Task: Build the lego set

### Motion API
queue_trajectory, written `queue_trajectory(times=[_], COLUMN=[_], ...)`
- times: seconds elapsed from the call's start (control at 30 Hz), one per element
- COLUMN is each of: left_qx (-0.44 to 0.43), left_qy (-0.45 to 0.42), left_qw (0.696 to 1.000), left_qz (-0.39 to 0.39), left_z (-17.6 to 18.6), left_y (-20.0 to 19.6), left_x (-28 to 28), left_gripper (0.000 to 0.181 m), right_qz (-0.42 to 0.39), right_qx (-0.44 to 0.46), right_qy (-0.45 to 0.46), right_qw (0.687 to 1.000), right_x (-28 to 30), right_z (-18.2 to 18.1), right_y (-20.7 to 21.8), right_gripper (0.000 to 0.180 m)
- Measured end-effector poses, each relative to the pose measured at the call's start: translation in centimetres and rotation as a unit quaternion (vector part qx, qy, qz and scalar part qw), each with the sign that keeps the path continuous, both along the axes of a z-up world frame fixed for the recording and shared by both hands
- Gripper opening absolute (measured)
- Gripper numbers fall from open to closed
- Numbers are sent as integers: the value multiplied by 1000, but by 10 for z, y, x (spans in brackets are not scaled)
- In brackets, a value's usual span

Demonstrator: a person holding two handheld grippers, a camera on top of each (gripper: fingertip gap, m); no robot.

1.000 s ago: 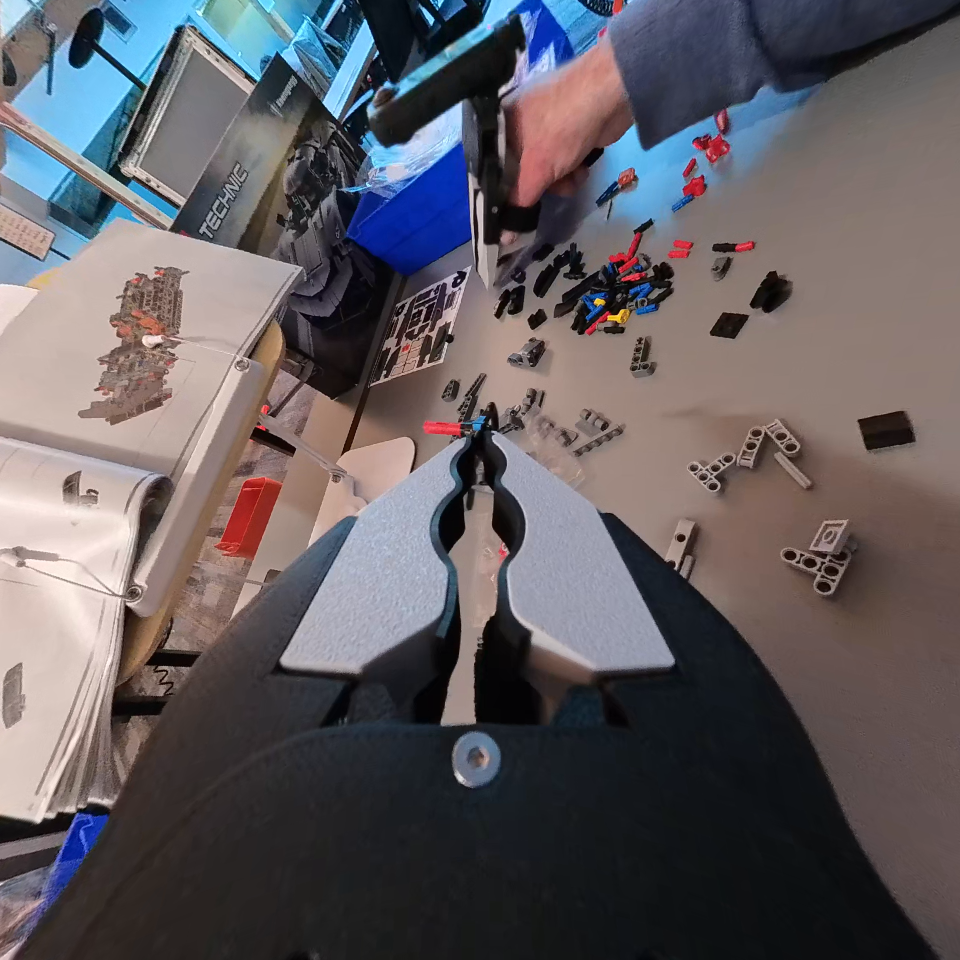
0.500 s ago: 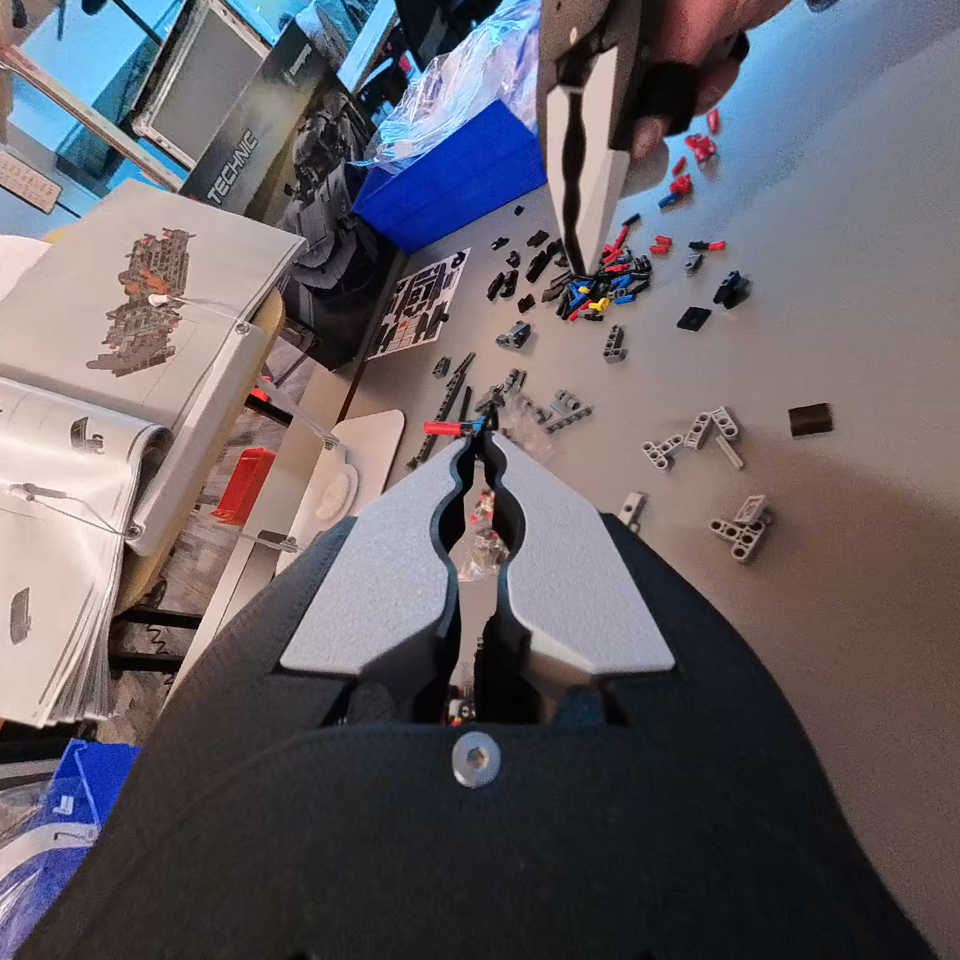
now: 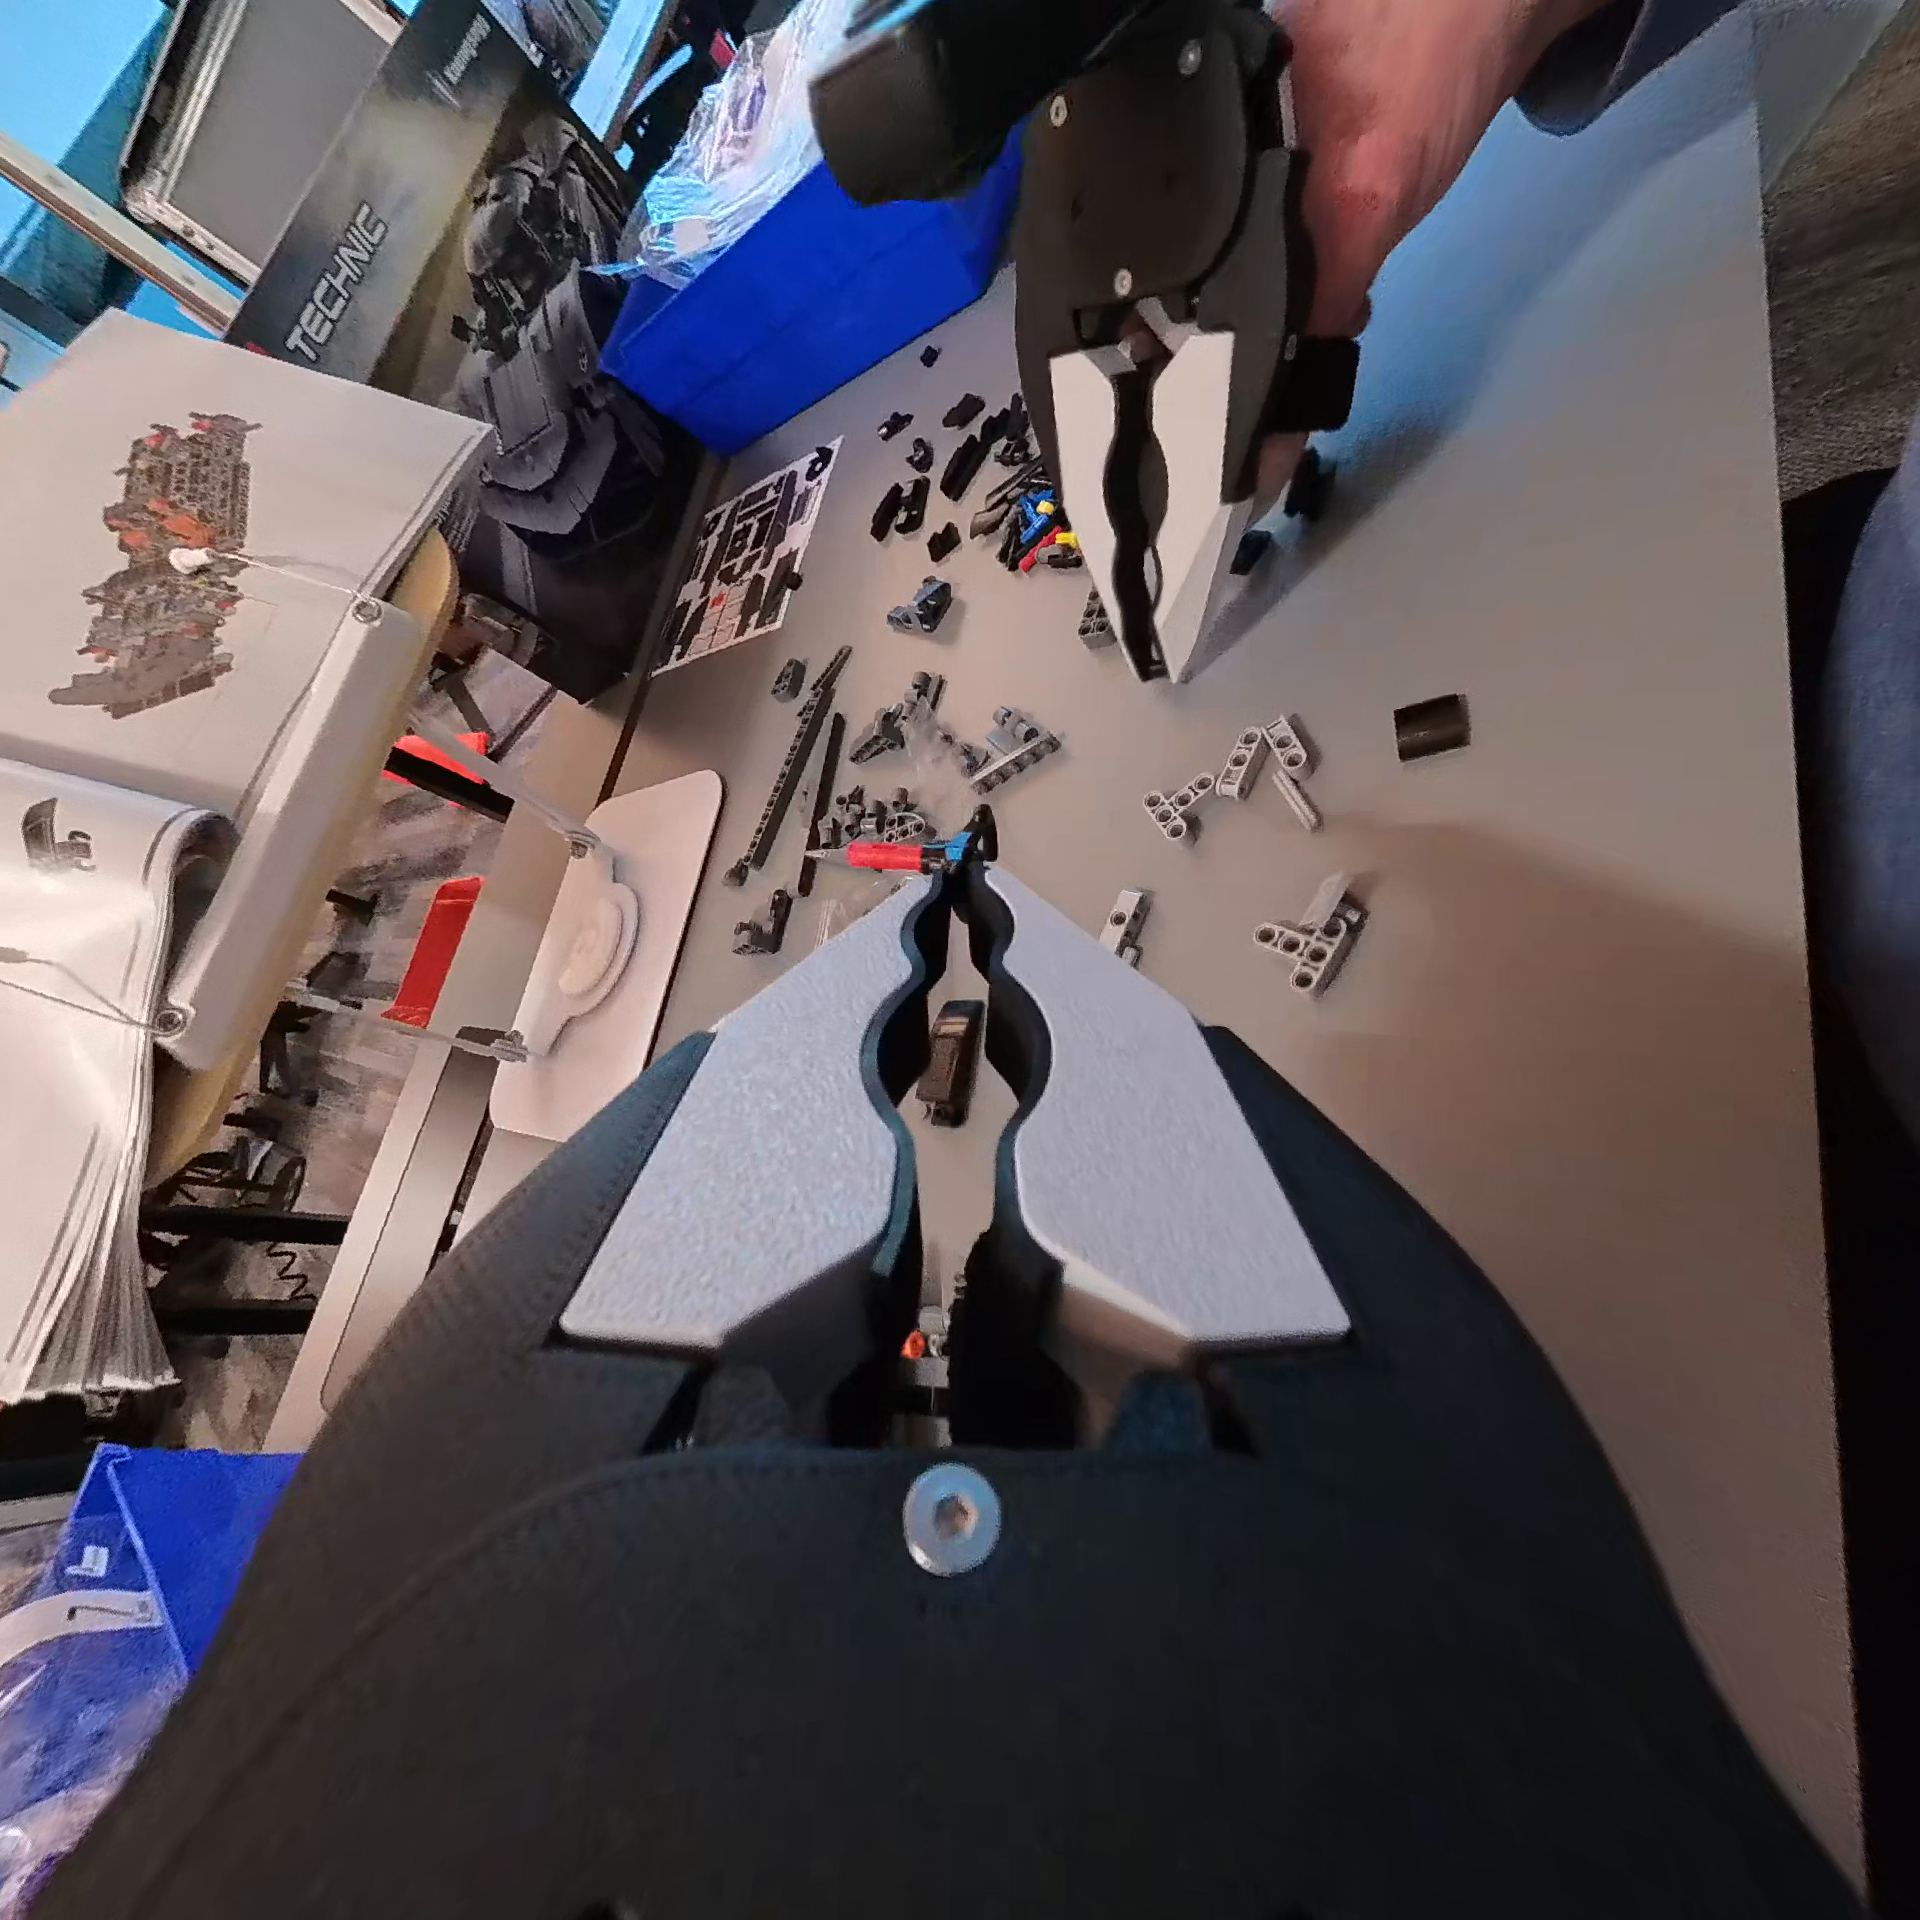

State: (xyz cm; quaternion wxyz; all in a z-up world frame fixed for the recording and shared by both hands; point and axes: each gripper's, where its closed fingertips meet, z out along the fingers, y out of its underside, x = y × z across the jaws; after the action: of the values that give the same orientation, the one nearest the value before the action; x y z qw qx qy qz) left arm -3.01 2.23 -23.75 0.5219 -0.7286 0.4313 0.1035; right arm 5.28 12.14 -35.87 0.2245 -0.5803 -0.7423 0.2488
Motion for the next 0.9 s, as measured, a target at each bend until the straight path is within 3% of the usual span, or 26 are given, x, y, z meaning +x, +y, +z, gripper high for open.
queue_trajectory(times=[0.13,0.37,0.67,0.9], left_qx=[1,-4,-4,-4], left_qy=[-7,-13,-15,-15], left_qw=[1000,1000,1000,1000], left_qz=[1,1,-5,-11], left_z=[-1,-5,-6,-8], left_y=[1,4,7,5], left_x=[-1,-2,-3,-3], left_gripper=[1,1,1,1], right_qz=[8,-16,-118,-89], right_qx=[-4,-11,-14,-9], right_qy=[-8,-17,-18,-5], right_qw=[1000,1000,993,996], right_x=[1,13,5,-6], right_z=[0,9,0,-1], right_y=[-4,0,-3,-7], right_gripper=[17,18,18,16])
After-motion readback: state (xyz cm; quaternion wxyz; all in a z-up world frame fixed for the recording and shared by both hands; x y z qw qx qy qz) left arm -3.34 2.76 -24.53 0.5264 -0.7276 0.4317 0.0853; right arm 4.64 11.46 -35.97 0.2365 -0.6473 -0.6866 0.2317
